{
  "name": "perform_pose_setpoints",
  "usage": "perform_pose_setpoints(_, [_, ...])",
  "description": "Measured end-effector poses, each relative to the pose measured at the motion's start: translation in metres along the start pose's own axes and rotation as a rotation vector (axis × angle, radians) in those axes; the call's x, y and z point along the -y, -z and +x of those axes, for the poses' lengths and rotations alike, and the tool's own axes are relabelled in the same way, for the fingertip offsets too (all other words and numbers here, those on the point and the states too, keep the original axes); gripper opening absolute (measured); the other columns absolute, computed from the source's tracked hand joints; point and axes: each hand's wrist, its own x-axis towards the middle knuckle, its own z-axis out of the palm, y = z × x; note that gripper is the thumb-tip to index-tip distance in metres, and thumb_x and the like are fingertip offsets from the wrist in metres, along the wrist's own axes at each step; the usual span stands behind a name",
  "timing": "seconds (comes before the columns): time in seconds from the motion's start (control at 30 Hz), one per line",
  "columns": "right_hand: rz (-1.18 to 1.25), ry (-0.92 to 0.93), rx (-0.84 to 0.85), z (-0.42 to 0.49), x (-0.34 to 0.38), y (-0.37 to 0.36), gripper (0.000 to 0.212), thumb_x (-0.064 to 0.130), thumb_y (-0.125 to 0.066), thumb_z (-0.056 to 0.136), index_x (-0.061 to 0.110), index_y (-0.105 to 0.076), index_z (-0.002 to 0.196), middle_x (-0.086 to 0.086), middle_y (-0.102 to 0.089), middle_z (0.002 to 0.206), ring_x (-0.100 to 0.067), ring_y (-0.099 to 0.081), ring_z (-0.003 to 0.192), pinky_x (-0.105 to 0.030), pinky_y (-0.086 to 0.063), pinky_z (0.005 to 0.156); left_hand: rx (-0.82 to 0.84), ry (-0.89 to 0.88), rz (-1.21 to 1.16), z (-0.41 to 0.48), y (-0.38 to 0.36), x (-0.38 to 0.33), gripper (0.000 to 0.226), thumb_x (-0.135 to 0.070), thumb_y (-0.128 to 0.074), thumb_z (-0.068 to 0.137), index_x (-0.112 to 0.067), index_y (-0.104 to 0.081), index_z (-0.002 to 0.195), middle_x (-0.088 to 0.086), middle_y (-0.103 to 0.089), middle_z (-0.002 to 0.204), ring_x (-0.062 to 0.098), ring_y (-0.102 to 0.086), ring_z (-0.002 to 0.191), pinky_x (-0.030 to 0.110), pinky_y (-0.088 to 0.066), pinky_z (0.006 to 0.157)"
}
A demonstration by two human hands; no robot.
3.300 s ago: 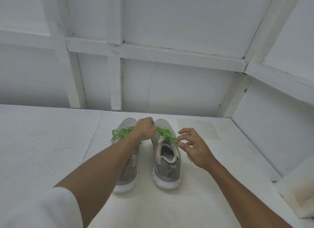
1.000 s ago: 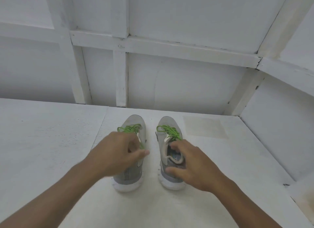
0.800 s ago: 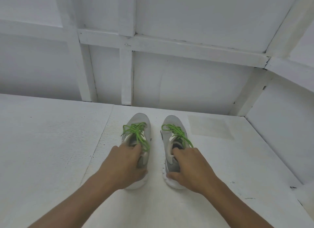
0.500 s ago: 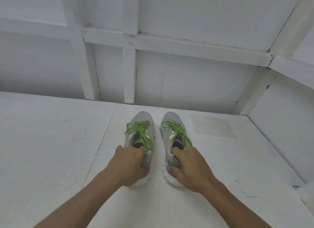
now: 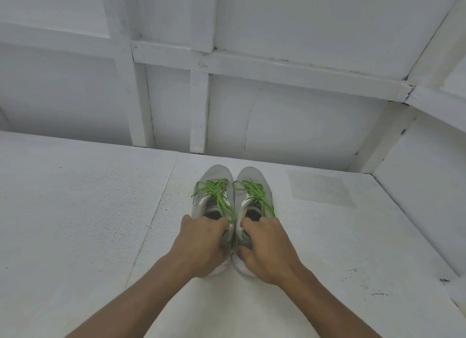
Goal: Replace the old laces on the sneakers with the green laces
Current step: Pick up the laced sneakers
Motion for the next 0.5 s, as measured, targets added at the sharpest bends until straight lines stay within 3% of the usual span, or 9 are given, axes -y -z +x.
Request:
perform_pose_setpoints(0.1, [-0.05, 0.027, -0.03, 0.001, 0.004, 0.001, 0.061, 0.027, -0.086, 0.049, 0.027, -0.028, 0.068, 0.024, -0.011, 0.057, -0.009, -0.025, 0.053, -0.01, -0.007, 0.054, -0.025, -0.013, -0.016, -0.002, 0.001, -0.002, 0.023, -0.036, -0.055, 0.088, -0.028, -0.034, 0.091, -0.007, -0.059, 0.092, 0.021, -0.055, 0.094, 0.035, -0.033, 0.083])
perform_pose_setpoints(0.2, [-0.04, 0.047, -0.113, 0.0, 0.007, -0.003, 0.056, 0.025, -0.083, 0.052, 0.027, -0.03, 0.069, 0.016, -0.041, 0.052, -0.009, -0.027, 0.054, -0.02, -0.023, 0.055, -0.062, -0.019, -0.034, -0.011, 0.007, -0.001, 0.024, -0.036, -0.056, 0.088, -0.029, -0.033, 0.086, -0.01, -0.051, 0.081, 0.019, -0.051, 0.084, 0.033, -0.031, 0.08])
perform_pose_setpoints(0.27, [-0.001, 0.073, -0.147, -0.003, 0.01, -0.006, 0.043, 0.023, -0.079, 0.057, 0.026, -0.037, 0.068, 0.011, -0.05, 0.056, -0.011, -0.034, 0.054, -0.025, -0.028, 0.061, -0.101, 0.011, -0.04, -0.025, 0.01, -0.002, 0.027, -0.035, -0.057, 0.087, -0.029, -0.032, 0.081, -0.01, -0.047, 0.075, 0.016, -0.042, 0.075, 0.033, -0.028, 0.075])
perform_pose_setpoints(0.37, [0.014, 0.186, -0.143, -0.007, 0.025, -0.006, 0.029, 0.024, -0.075, 0.061, 0.021, -0.048, 0.07, 0.01, -0.053, 0.06, -0.015, -0.043, 0.058, -0.025, -0.028, 0.068, -0.183, 0.105, -0.037, -0.057, 0.015, -0.004, 0.04, -0.032, -0.061, 0.086, -0.03, -0.026, 0.068, -0.009, -0.039, 0.063, 0.017, -0.036, 0.069, 0.033, -0.026, 0.072])
perform_pose_setpoints(0.5, [0.112, 0.396, -0.095, -0.014, 0.059, -0.002, 0.032, 0.025, -0.072, 0.064, 0.024, -0.041, 0.072, 0.011, -0.048, 0.062, -0.013, -0.032, 0.061, -0.026, -0.02, 0.069, -0.301, 0.276, -0.025, -0.118, 0.022, -0.012, 0.046, -0.028, -0.068, 0.08, -0.033, -0.024, 0.066, -0.013, -0.034, 0.056, 0.017, -0.041, 0.066, 0.035, -0.03, 0.069])
